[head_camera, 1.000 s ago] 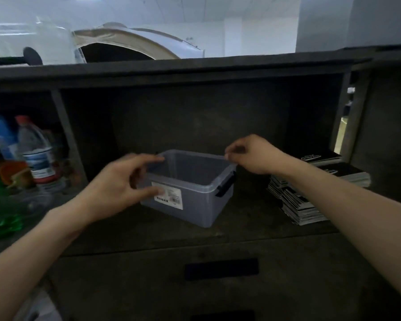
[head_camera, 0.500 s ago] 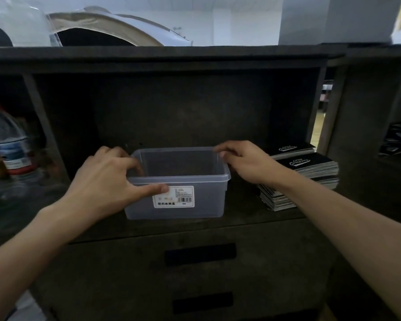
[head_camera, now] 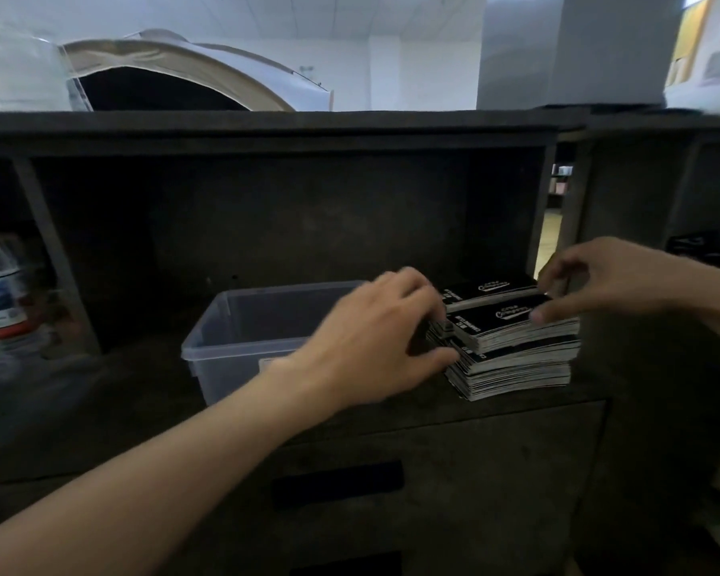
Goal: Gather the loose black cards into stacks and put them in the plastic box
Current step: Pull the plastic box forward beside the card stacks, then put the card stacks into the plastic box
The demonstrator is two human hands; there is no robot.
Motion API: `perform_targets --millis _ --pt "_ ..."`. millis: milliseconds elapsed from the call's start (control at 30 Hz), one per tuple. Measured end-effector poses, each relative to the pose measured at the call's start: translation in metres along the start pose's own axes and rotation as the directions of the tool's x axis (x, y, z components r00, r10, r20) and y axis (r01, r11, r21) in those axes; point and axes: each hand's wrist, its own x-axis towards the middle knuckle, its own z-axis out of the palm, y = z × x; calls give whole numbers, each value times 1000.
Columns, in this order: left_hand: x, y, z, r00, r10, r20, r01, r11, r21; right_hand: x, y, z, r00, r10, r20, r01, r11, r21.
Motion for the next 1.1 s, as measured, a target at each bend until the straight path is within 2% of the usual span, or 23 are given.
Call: perform_targets --millis 67,167,400,633,1100 --pt "35 14 18 986 -33 165 46 996 -77 7 1 4 992 -2 127 11 998 -66" --pt "72 20 43 946 -120 301 150 985 -80 18 2 13 985 -18 170 38 993 -115" --pt "82 15 68 937 -168 307 227 959 -169 23 10 22 985 -52 165 72 990 -122" --pt "84 15 60 892 -163 421 303 908 -290 26 9 23 976 -61 208 81 993 -87" --pt "89 19 58 825 -173 537 352 902 -250 17 11 35 975 -43 217 54 997 -46"
